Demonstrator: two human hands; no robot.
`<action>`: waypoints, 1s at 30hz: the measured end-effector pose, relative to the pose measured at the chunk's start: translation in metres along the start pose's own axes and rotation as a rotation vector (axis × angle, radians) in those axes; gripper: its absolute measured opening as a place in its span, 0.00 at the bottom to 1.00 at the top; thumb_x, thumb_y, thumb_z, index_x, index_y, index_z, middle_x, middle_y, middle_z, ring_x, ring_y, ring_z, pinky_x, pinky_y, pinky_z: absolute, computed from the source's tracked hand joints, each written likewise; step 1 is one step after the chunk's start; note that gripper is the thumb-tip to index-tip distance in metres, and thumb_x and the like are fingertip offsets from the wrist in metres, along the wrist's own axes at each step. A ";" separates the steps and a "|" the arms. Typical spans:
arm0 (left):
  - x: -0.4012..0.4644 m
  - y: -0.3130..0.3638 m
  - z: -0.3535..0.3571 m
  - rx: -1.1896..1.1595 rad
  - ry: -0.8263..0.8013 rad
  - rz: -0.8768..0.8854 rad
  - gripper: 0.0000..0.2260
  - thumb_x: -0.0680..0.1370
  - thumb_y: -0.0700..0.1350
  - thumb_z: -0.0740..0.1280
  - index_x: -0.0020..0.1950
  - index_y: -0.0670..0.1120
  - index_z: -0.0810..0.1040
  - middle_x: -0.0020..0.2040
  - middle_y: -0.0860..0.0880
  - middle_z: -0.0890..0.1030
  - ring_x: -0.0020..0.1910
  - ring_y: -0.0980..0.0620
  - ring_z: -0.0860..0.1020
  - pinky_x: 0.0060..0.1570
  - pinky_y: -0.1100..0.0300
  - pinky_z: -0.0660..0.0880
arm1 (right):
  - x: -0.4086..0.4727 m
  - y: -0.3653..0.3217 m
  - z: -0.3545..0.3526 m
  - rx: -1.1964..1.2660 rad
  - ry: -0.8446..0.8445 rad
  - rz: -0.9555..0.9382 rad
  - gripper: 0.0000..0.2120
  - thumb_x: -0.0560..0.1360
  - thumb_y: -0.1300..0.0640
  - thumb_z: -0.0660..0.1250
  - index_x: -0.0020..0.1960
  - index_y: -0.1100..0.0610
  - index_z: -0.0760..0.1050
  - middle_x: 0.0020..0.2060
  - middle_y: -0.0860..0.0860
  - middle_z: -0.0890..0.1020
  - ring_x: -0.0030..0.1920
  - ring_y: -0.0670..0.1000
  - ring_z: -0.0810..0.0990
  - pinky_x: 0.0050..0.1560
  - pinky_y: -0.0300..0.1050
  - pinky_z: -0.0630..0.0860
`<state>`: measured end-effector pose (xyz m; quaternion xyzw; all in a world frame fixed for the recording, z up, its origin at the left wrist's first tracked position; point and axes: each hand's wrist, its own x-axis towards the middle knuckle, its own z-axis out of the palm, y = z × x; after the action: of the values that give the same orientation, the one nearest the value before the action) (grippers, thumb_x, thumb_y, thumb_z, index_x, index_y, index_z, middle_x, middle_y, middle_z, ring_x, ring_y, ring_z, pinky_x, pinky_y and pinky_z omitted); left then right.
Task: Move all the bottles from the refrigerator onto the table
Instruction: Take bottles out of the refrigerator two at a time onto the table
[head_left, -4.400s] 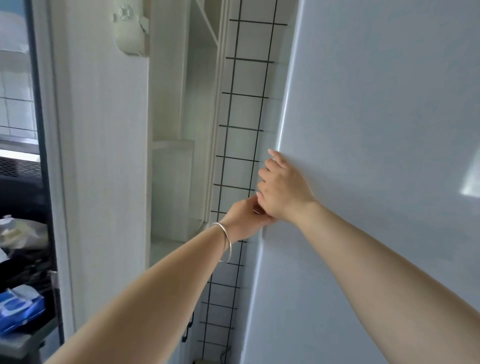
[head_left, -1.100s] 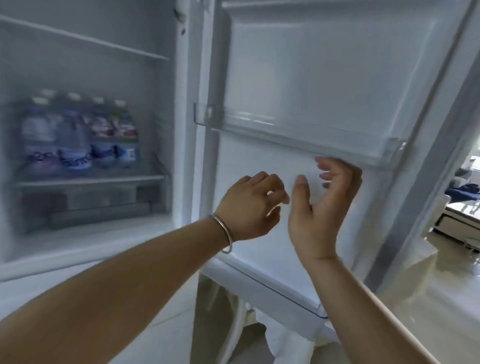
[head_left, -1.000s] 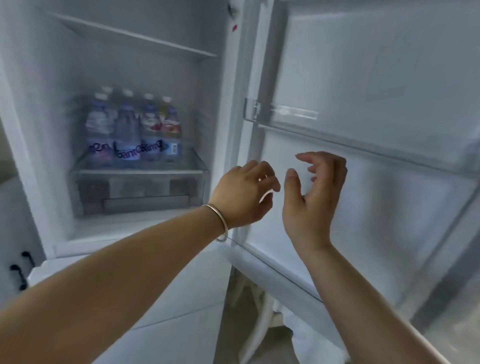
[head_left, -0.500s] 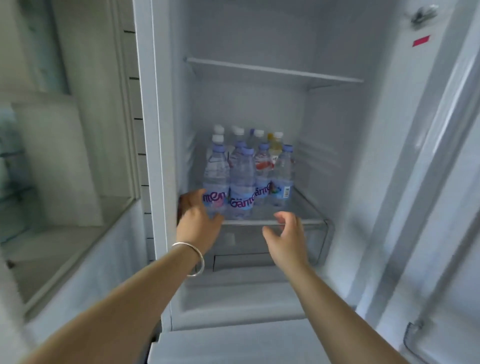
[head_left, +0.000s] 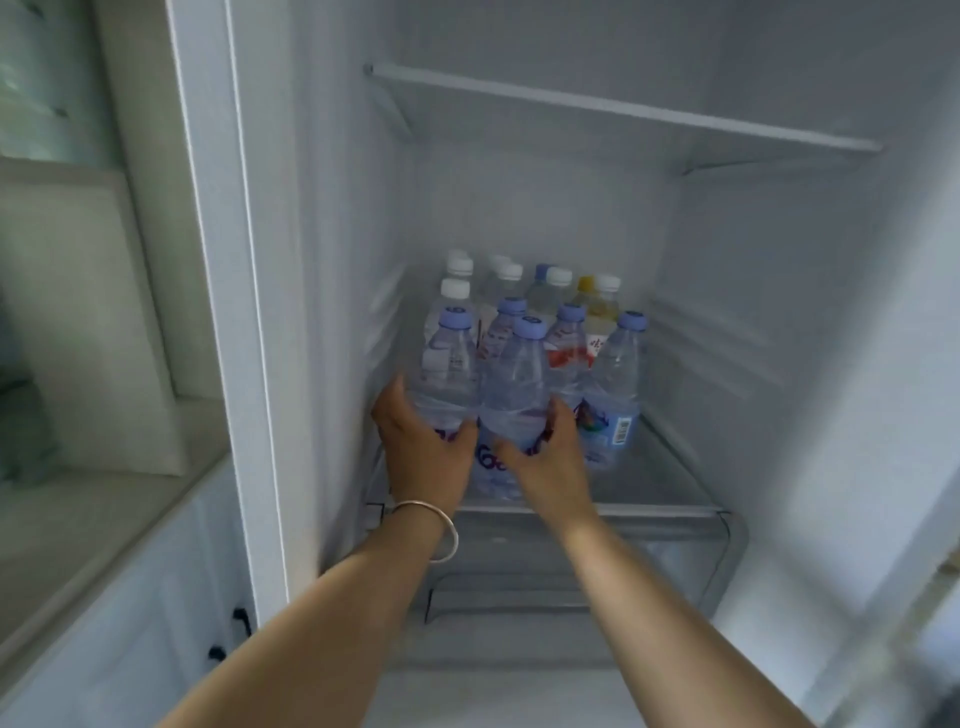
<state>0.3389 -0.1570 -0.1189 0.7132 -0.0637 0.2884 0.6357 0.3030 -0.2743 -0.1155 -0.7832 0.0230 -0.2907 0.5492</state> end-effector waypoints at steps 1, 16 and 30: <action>0.005 -0.003 0.002 -0.044 -0.011 -0.033 0.35 0.65 0.42 0.76 0.68 0.47 0.66 0.64 0.45 0.70 0.61 0.53 0.73 0.60 0.58 0.73 | 0.006 0.005 0.002 0.016 -0.011 -0.011 0.24 0.66 0.56 0.75 0.56 0.43 0.68 0.53 0.44 0.78 0.52 0.34 0.77 0.51 0.29 0.74; 0.014 -0.016 0.007 0.011 -0.049 -0.249 0.28 0.58 0.61 0.75 0.45 0.40 0.76 0.40 0.44 0.83 0.35 0.54 0.79 0.35 0.63 0.76 | 0.010 0.009 0.024 0.136 0.160 -0.025 0.36 0.61 0.55 0.79 0.64 0.54 0.66 0.53 0.49 0.79 0.54 0.49 0.79 0.54 0.39 0.75; -0.103 0.123 -0.056 -0.279 -0.286 -0.055 0.29 0.59 0.56 0.76 0.57 0.52 0.74 0.46 0.55 0.84 0.45 0.59 0.82 0.45 0.64 0.78 | -0.130 -0.098 -0.069 -0.051 0.626 -0.139 0.38 0.53 0.42 0.71 0.61 0.54 0.70 0.50 0.47 0.81 0.49 0.48 0.81 0.51 0.45 0.77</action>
<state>0.1786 -0.1550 -0.0614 0.6531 -0.1733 0.1551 0.7206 0.1343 -0.2473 -0.0699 -0.6690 0.1444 -0.5537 0.4744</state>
